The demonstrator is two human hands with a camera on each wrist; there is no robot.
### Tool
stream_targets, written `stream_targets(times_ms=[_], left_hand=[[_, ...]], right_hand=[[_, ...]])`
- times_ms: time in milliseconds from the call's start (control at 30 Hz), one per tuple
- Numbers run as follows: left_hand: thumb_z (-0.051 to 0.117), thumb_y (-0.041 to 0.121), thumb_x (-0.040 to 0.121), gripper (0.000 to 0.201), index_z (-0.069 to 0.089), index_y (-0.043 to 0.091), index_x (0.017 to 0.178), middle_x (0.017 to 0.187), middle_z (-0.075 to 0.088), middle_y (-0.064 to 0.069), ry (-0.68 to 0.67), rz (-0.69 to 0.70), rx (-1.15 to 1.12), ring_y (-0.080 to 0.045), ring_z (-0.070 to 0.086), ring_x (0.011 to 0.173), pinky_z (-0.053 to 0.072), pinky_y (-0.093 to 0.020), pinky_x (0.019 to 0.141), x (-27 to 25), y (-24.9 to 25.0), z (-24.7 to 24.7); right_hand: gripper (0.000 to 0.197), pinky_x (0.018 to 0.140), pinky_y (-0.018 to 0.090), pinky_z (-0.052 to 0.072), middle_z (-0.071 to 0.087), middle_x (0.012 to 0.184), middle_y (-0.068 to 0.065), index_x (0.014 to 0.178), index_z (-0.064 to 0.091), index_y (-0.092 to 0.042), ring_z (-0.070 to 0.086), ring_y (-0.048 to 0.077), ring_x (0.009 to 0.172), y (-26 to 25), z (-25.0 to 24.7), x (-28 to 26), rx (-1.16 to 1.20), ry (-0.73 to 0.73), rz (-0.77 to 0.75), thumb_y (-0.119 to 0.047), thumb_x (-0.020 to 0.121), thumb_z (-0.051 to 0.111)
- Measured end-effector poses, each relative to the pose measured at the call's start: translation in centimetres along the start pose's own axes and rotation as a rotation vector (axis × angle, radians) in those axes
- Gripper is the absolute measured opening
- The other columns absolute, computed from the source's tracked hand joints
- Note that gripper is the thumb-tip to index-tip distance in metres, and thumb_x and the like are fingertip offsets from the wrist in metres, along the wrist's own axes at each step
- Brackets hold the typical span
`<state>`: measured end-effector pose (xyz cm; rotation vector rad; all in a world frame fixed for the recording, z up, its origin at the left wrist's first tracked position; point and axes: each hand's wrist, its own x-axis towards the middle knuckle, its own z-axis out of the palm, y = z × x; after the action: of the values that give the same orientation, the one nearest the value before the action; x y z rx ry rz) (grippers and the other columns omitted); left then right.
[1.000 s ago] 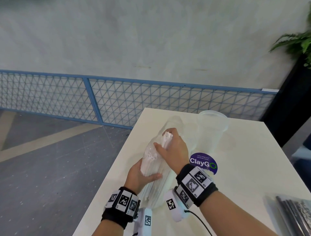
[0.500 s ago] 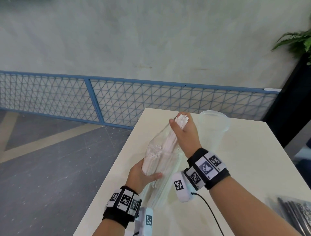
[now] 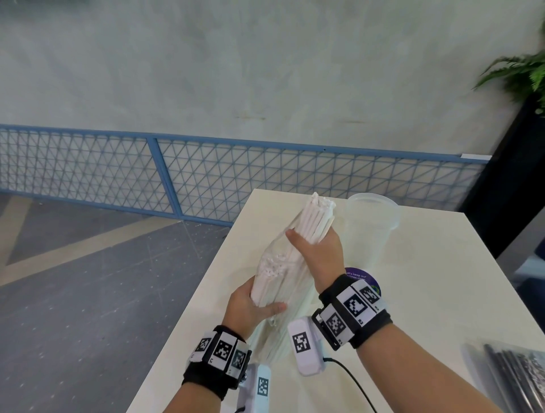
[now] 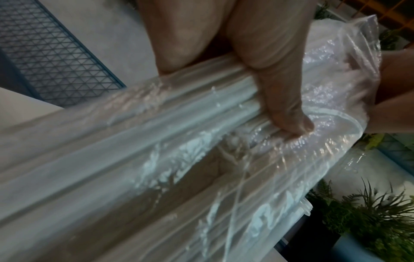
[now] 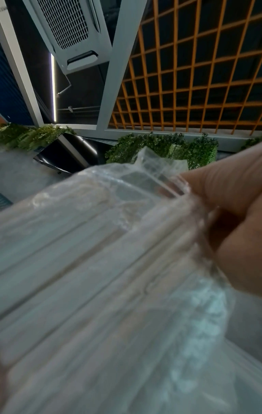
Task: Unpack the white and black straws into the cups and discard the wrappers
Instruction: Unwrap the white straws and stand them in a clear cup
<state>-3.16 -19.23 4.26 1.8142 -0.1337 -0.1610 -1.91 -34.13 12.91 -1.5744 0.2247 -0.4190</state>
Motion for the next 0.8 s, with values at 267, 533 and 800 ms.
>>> stream_targets(times_ms=[267, 533, 800], left_hand=[[0.085, 0.012, 0.062, 0.041, 0.06, 0.03, 0.089, 0.084, 0.068, 0.013, 0.017, 0.012, 0.003, 0.006, 0.064, 0.075, 0.048, -0.006, 0.063, 0.0, 0.1, -0.2], [0.084, 0.009, 0.063, 0.038, 0.061, 0.025, 0.088, 0.082, 0.067, 0.012, 0.055, 0.021, -0.001, 0.007, 0.062, 0.072, 0.044, -0.003, 0.06, 0.0, 0.4, -0.1], [0.085, 0.014, 0.062, 0.038, 0.061, 0.023, 0.09, 0.084, 0.068, 0.011, 0.067, 0.062, 0.063, 0.003, 0.063, 0.079, 0.045, -0.004, 0.063, 0.3, 0.0, -0.5]], right_hand=[[0.033, 0.076, 0.038, 0.054, 0.065, 0.095, 0.013, 0.108, 0.059, 0.0, 0.063, 0.026, 0.089, -2.1, -0.5, 1.3, 0.092, 0.037, -0.024, -0.014, 0.08, 0.07], [0.037, 0.073, 0.031, 0.054, 0.065, 0.096, 0.012, 0.109, 0.058, 0.0, 0.064, 0.024, 0.089, -3.8, -1.4, 2.4, 0.184, 0.033, -0.042, -0.016, 0.079, 0.072], [0.034, 0.077, 0.031, 0.053, 0.067, 0.097, 0.009, 0.105, 0.063, -0.005, 0.064, 0.024, 0.093, -1.5, -1.0, 2.1, 0.153, -0.059, 0.077, -0.007, 0.073, 0.076]])
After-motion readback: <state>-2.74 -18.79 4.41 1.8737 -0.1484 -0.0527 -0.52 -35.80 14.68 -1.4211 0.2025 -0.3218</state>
